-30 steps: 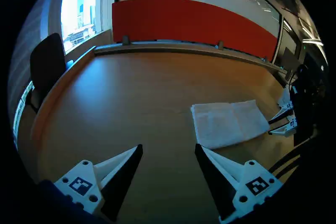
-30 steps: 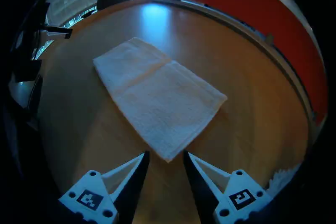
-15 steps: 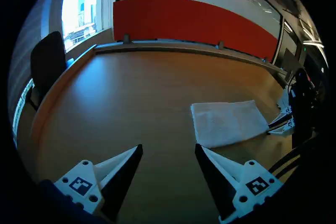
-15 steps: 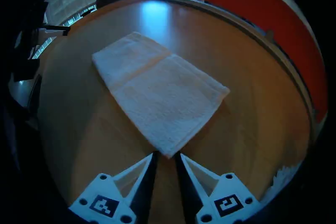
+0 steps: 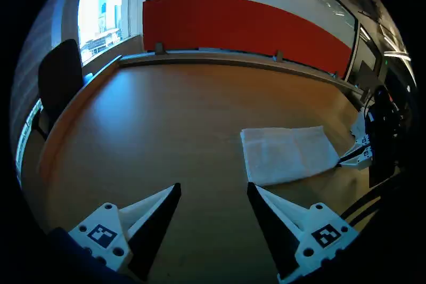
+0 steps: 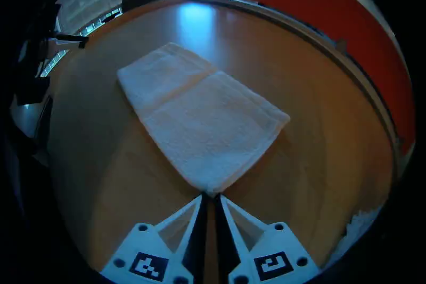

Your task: Fold towel

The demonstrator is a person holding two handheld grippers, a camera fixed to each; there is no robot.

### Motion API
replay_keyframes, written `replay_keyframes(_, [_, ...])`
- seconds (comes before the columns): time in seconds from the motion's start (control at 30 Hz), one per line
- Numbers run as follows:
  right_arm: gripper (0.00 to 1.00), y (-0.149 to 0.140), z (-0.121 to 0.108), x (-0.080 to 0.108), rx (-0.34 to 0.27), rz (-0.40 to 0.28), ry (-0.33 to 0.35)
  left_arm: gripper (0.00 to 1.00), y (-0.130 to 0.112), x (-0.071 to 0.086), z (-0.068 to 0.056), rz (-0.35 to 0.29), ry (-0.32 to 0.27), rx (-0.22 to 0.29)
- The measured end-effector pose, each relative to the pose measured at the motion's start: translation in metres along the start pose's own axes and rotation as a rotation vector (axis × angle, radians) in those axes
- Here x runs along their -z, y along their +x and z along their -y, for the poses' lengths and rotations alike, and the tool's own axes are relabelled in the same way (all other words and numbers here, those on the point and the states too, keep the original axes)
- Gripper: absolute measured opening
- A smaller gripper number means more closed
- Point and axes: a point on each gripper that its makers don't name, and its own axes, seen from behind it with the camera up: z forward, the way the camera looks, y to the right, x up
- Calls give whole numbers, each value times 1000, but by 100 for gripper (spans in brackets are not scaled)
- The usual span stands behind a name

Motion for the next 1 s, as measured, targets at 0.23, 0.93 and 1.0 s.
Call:
replay_keyframes(0.23, [11, 8, 1, 1, 23, -14, -7, 93, -1, 1, 0, 1, 0, -3])
replay_keyframes(0.93, [10, 93, 1, 38, 145, -128, -46, 92, -4, 7, 5, -4, 1, 7])
replay_keyframes(1.0, [10, 103, 2, 41, 161, -139, -49, 92, -4, 8, 6, -5, 3, 9])
